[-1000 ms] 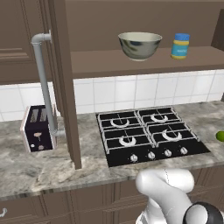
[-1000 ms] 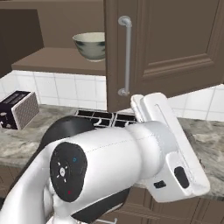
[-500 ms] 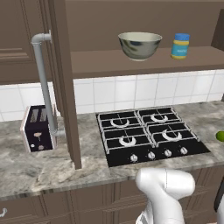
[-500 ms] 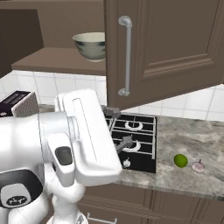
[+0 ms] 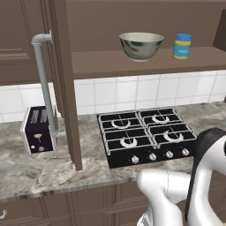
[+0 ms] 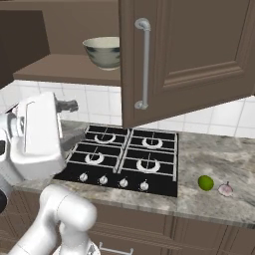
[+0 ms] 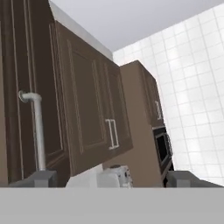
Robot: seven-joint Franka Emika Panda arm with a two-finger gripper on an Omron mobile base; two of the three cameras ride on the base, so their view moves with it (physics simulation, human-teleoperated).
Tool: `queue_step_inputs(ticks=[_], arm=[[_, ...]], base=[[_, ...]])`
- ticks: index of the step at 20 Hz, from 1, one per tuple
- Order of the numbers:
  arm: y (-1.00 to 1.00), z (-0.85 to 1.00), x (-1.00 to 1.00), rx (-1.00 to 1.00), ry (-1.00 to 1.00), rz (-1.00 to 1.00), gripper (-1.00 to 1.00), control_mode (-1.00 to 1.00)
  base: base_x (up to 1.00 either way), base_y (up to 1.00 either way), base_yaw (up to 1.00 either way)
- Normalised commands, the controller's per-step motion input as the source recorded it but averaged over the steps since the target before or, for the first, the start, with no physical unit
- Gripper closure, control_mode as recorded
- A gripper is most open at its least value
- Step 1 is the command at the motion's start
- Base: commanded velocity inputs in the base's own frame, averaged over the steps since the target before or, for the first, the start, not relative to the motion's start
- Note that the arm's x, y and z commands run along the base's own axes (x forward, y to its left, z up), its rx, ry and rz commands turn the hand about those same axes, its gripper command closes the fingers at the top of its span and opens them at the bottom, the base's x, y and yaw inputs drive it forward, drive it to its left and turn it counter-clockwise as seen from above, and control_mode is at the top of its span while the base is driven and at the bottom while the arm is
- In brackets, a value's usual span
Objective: Open the cabinet. Place the bowl and condiment on the counter. Then place the lime and garlic on the cutting board.
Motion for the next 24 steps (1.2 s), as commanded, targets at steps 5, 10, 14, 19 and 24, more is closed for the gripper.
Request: queue_step_inputs(ticks=[5, 10, 14, 19, 24], arm=[[0.92, 0.24, 0.25, -0.10, 0.01, 0.00, -1.00, -1.00], [0.59, 0.06, 0.61, -0.04, 0.10, 0.00, -1.00, -1.00], [0.00, -0.10, 0.86, 0.03, 0.03, 0.00, -1.00, -1.00], [-0.09, -0.06, 0.93, 0.09, 0.00, 0.00, -1.00, -1.00], [-0.09, -0.01, 0.65, 0.10, 0.00, 0.00, -1.00, -1.00]], base=[[0.00, 0.00, 0.00], [0.00, 0.00, 0.00], [0.00, 0.00, 0.00], [0.00, 0.00, 0.00], [0.00, 0.00, 0.00]])
